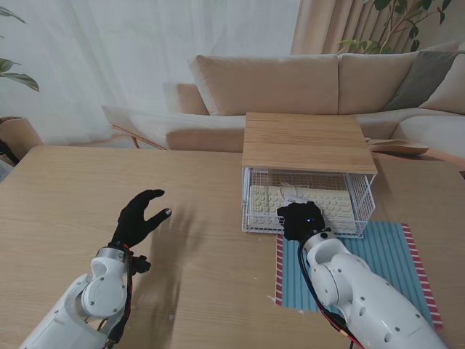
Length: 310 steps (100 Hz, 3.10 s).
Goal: Unroll the mouse pad and set up the keyboard and mouse from the tabletop organizer
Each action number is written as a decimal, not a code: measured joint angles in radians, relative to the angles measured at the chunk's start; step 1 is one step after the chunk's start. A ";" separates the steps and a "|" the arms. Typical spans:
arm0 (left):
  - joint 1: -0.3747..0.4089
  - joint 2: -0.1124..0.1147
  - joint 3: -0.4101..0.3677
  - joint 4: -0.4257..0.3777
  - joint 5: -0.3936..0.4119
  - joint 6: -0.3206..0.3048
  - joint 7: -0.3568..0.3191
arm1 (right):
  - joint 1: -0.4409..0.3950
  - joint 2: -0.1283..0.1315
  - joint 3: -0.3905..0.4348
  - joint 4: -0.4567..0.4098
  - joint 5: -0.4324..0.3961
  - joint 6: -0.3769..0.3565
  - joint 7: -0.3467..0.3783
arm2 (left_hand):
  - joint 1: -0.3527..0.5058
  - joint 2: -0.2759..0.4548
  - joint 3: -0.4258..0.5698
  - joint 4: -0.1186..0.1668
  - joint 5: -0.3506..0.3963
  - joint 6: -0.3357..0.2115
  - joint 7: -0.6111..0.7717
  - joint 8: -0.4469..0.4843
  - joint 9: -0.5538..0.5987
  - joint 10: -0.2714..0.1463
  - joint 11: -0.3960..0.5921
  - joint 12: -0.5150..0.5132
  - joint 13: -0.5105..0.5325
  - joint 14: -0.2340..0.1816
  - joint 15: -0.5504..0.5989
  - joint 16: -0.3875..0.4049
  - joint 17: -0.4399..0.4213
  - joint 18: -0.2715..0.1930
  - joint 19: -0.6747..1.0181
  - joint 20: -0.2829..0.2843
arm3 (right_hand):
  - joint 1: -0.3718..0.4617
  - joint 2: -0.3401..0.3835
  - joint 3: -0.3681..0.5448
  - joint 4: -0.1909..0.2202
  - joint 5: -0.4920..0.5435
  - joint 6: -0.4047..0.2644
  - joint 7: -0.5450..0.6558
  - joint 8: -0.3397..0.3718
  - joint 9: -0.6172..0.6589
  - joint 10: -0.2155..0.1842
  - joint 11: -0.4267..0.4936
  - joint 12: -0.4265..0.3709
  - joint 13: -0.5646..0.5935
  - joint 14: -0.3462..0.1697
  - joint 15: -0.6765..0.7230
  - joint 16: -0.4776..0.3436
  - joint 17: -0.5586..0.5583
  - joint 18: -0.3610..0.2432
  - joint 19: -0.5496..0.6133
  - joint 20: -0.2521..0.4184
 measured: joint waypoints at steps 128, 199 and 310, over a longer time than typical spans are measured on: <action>0.001 -0.001 -0.002 0.000 0.001 0.000 0.003 | -0.170 0.012 0.122 -0.154 -0.074 -0.070 0.073 | 0.000 0.000 0.000 0.000 0.012 0.005 0.000 0.000 0.000 0.000 0.000 0.000 0.000 0.000 0.000 0.000 0.000 0.000 0.000 0.000 | 0.000 -0.001 0.003 -0.001 0.001 0.006 -0.012 0.026 -0.009 0.001 0.003 0.025 -0.003 0.004 0.012 0.010 -0.025 0.001 0.007 0.016; 0.000 -0.001 -0.001 0.000 0.002 0.001 0.003 | -0.235 0.019 0.145 -0.217 -0.084 -0.069 0.087 | 0.000 0.000 0.000 0.000 0.012 0.005 0.000 0.000 0.000 0.000 0.000 0.000 0.000 0.000 -0.007 0.000 0.000 0.000 -0.001 0.001 | 0.026 0.000 -0.006 -0.001 0.008 0.006 -0.060 0.035 -0.021 0.001 -0.002 0.025 -0.025 0.003 0.012 0.008 -0.034 -0.007 0.007 0.016; 0.000 -0.001 -0.002 0.002 0.002 0.001 0.005 | -0.315 0.009 0.281 -0.316 -0.134 -0.181 0.038 | 0.000 0.000 0.000 0.000 0.012 0.005 0.000 0.000 0.000 0.000 0.000 0.000 0.000 0.000 -0.009 0.000 0.000 0.000 -0.012 0.012 | -0.227 0.054 -0.137 0.114 -0.378 0.008 -0.311 -0.038 -0.488 -0.037 -0.125 -0.167 -0.365 0.001 -0.132 -0.067 -0.337 -0.047 -0.153 -0.008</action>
